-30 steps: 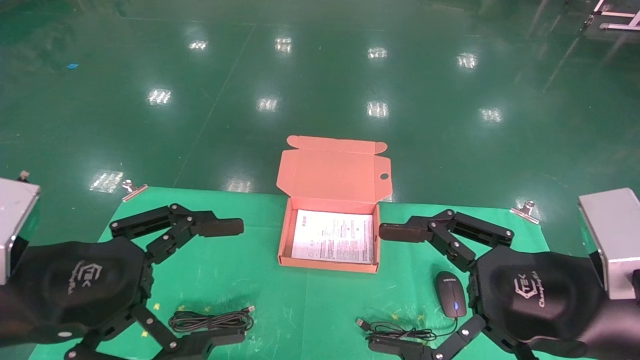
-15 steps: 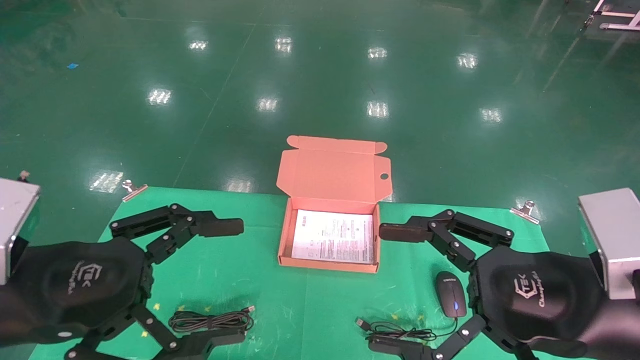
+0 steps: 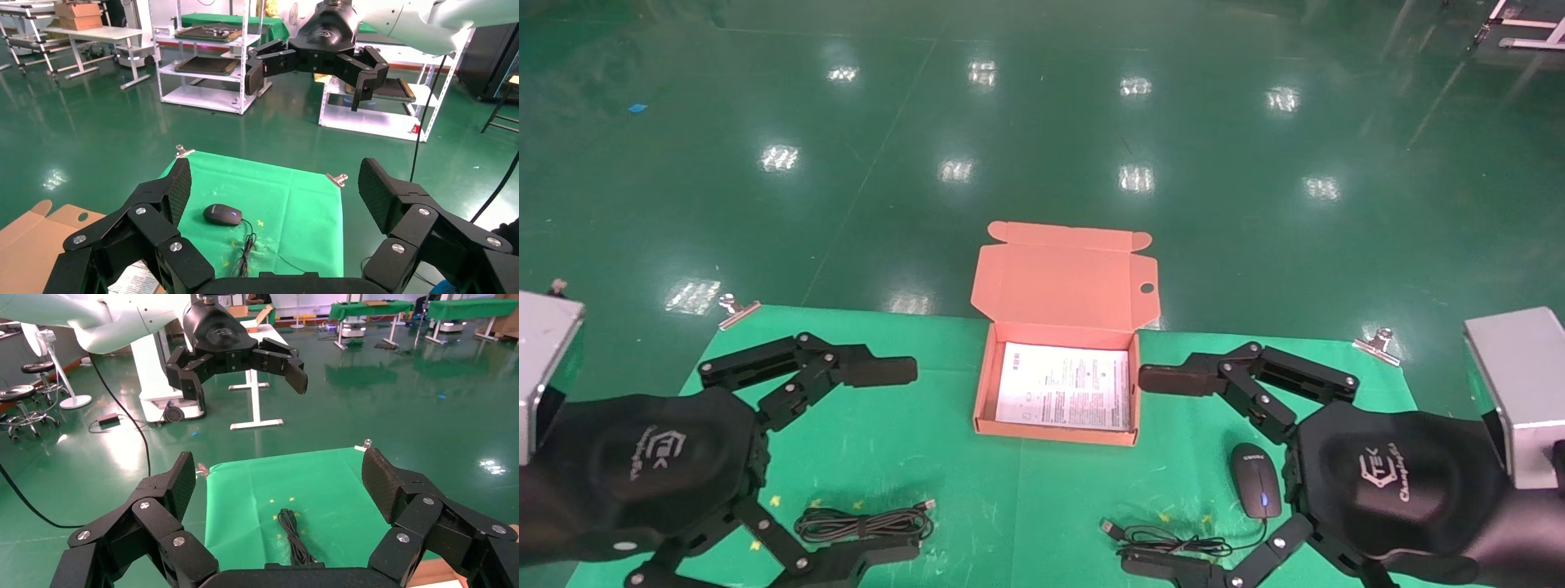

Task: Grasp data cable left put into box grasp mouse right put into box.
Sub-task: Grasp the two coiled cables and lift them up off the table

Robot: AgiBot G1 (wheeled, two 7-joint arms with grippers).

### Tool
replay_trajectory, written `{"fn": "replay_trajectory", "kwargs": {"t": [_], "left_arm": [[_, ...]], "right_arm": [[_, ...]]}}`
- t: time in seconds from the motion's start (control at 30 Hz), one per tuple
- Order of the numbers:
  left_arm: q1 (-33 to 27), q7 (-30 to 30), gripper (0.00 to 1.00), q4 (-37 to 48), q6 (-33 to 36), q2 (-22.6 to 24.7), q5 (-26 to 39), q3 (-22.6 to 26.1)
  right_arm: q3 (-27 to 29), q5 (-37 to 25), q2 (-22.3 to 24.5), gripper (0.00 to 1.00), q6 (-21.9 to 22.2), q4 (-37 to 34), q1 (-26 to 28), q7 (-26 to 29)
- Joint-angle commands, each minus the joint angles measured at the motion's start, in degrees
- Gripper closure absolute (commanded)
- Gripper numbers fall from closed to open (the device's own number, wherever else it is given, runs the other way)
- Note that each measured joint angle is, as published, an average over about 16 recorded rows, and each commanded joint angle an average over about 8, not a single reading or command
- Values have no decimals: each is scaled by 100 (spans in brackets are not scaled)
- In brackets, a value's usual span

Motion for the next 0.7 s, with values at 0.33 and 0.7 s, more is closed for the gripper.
{"fn": "replay_trajectory", "kwargs": {"t": [0.33, 0.7], "left_arm": [[-562, -119, 0, 190, 295, 100, 907, 503], [-1727, -54, 0, 547, 493, 499, 2648, 1977]], "right_arm": [[-313, -1085, -71, 0, -110, 287, 586, -464], [-1293, -3326, -528, 0, -287, 383, 1699, -1840]]}}
